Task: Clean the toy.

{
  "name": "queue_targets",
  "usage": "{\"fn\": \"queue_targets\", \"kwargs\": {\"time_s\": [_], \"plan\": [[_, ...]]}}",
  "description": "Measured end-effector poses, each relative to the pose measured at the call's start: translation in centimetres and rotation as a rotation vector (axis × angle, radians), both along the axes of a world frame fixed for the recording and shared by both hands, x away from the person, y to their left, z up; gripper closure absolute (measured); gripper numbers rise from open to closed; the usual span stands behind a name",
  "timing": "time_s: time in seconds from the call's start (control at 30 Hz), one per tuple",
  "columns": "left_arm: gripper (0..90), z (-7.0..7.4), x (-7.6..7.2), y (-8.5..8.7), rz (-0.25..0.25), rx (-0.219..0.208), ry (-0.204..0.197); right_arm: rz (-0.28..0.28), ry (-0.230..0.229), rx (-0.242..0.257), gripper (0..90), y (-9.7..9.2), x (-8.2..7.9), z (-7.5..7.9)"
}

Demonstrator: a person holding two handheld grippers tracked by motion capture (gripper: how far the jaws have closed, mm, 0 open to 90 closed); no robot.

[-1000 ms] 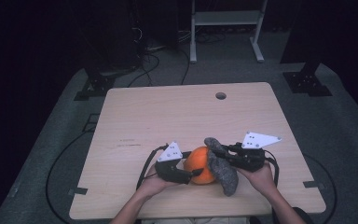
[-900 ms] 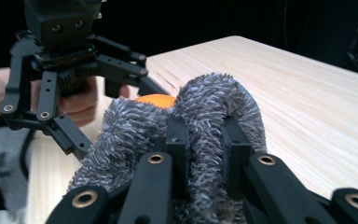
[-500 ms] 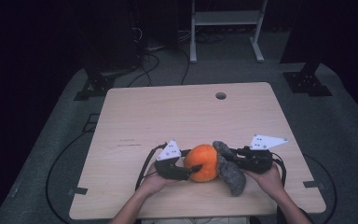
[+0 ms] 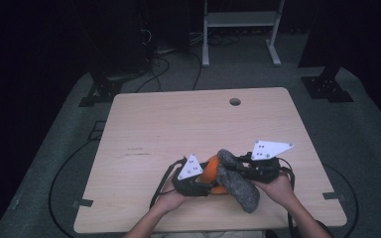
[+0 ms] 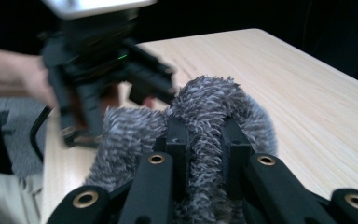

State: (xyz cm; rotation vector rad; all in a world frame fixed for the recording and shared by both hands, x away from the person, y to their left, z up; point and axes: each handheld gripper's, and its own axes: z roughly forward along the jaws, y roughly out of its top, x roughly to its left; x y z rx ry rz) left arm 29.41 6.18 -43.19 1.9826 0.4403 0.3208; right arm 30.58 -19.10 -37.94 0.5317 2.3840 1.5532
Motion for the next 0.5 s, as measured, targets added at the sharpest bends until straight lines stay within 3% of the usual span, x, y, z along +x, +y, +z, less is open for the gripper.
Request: {"fn": "queue_targets", "kwargs": {"time_s": [0.2,0.3,0.37,0.5], "plan": [[23.9,-0.2,0.5,0.5,-0.095,-0.029,0.045,-0.058,0.033,0.027,76.8,-2.1,0.8,-0.9],[25.9,-0.3,0.3,0.1,-0.084,-0.016,0.018,-0.070,0.045,0.039,76.9,-3.2,0.5,-1.3],[31.7,-0.2,0.2,-0.1,-0.064,-0.013,-0.002,-0.072,0.030,0.032,76.9,-3.5,-0.2,-1.4],[36.8,-0.2,0.1,-0.5,-0.062,-0.009,-0.008,-0.023,-0.003,0.004,77.0,-2.7,-2.0,-0.7]]}}
